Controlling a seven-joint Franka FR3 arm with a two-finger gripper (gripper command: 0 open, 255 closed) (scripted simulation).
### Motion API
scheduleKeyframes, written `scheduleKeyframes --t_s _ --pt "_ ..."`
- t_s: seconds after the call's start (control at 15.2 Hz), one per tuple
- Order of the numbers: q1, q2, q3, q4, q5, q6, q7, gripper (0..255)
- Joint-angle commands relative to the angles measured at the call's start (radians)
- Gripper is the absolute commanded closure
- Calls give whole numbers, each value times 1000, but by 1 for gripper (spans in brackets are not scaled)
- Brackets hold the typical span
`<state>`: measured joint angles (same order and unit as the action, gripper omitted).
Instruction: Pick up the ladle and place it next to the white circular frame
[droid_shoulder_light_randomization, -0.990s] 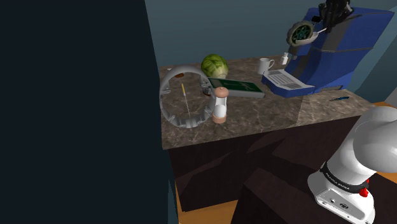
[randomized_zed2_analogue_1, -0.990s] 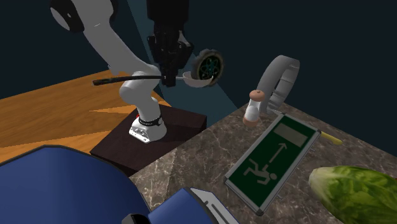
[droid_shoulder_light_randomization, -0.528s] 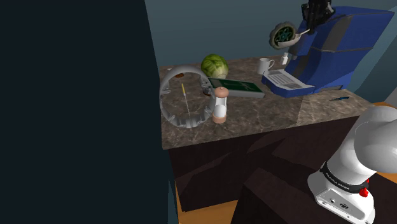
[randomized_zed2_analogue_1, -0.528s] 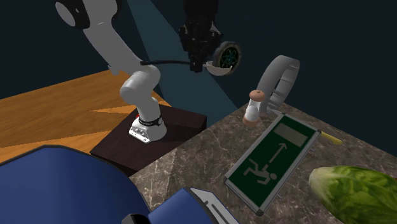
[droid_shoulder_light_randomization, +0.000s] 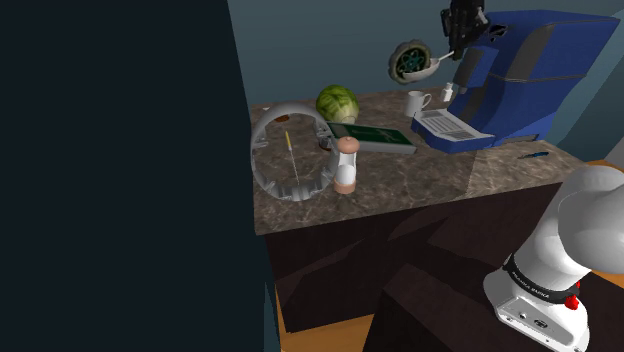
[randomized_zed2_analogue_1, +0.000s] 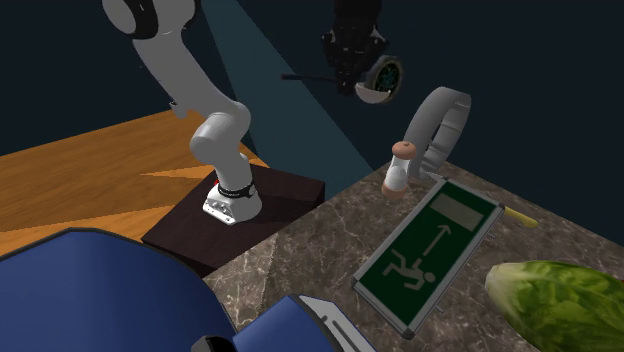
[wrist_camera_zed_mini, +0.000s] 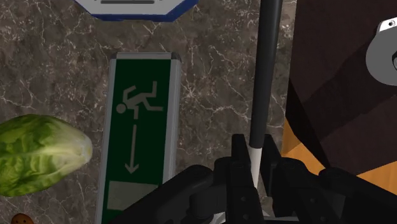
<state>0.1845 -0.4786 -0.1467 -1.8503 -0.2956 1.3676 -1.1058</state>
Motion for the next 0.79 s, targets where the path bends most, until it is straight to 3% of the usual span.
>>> scheduleKeyframes --t_s 0.0,0.53,0.73 --pt "14 39 33 37 20 -10 45 255" --pt "66 205 149 194 76 -40 211 255" --pt "68 197 150 157 78 -13 220 255"
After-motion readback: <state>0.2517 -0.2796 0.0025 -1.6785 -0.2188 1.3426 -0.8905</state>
